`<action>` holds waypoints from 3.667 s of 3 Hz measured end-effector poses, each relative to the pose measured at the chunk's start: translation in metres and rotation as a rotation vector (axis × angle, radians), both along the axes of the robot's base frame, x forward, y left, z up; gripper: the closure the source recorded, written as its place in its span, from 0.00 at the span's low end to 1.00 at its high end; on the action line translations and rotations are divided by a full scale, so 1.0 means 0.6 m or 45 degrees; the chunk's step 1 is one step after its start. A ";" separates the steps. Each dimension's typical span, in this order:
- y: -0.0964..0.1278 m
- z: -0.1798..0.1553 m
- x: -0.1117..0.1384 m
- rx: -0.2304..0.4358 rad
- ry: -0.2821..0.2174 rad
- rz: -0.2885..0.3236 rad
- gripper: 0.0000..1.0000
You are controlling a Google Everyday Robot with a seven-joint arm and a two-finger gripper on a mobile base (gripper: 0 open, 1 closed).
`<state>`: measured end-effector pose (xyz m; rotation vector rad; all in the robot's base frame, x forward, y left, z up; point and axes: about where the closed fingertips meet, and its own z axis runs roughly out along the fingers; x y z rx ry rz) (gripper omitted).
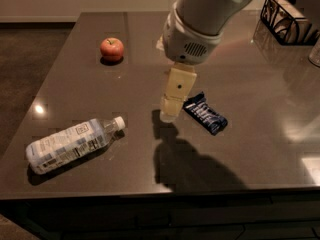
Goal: Place blue plastic bottle upright
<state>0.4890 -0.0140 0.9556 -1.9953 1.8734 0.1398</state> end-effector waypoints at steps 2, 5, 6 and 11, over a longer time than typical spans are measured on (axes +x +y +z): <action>0.140 -0.057 -0.021 -0.107 0.025 0.242 0.00; 0.257 -0.149 -0.082 -0.309 0.053 0.520 0.00; 0.276 -0.171 -0.088 -0.352 0.081 0.557 0.00; 0.205 -0.102 0.018 -0.372 -0.081 0.793 1.00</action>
Offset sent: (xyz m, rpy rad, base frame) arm -0.0241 0.1318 -0.0668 -0.1597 0.0553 0.3168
